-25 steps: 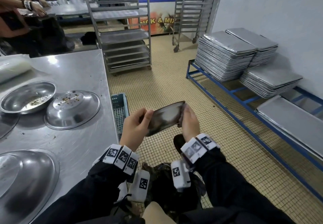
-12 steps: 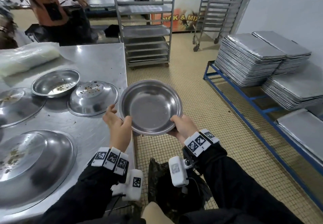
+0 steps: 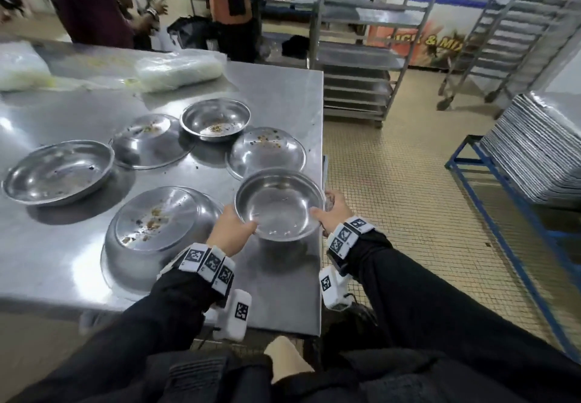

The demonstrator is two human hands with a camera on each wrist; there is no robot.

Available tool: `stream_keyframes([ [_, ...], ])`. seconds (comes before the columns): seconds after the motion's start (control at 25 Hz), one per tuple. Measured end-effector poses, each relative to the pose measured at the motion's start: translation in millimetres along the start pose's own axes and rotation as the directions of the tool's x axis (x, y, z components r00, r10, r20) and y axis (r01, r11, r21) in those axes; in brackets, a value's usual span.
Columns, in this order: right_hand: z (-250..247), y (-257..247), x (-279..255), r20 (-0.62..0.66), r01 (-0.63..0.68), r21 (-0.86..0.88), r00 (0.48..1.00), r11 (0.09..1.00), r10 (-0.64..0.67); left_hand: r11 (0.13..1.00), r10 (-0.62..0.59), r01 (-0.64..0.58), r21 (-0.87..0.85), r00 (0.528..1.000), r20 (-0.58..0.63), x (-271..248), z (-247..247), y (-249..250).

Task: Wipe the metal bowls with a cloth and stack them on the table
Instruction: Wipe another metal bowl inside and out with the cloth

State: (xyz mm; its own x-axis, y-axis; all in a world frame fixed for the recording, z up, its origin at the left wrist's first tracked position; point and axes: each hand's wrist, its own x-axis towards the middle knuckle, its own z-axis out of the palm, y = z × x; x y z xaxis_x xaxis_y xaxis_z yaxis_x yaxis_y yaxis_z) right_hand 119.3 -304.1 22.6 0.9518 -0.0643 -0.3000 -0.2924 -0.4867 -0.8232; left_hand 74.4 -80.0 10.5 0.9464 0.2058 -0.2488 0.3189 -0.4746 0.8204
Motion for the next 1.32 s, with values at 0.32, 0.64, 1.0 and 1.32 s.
stream_keyframes([
  [0.32, 40, 13, 4, -0.048, 0.055, -0.082, 0.997, 0.995, -0.059, 0.988, -0.064, 0.057, 0.143, 0.997, 0.045, 4, -11, -25],
  [0.64, 26, -46, -25, -0.059, 0.327, -0.284, 0.932, 0.901, -0.357, 0.971, -0.076, 0.049, 0.235, 0.991, 0.108, -30, -51, -5],
  [1.0, 165, -187, -26, 0.431, 0.579, -0.278, 0.788, 0.767, -0.439, 0.940, -0.269, 0.292, 0.179, 0.953, -0.140, -20, -206, -41],
  [1.32, 331, -276, 30, 0.677, 0.601, -0.578, 0.731, 0.552, -0.087, 0.896, -0.399, 0.434, 0.096, 0.881, -0.255, 31, -325, -137],
])
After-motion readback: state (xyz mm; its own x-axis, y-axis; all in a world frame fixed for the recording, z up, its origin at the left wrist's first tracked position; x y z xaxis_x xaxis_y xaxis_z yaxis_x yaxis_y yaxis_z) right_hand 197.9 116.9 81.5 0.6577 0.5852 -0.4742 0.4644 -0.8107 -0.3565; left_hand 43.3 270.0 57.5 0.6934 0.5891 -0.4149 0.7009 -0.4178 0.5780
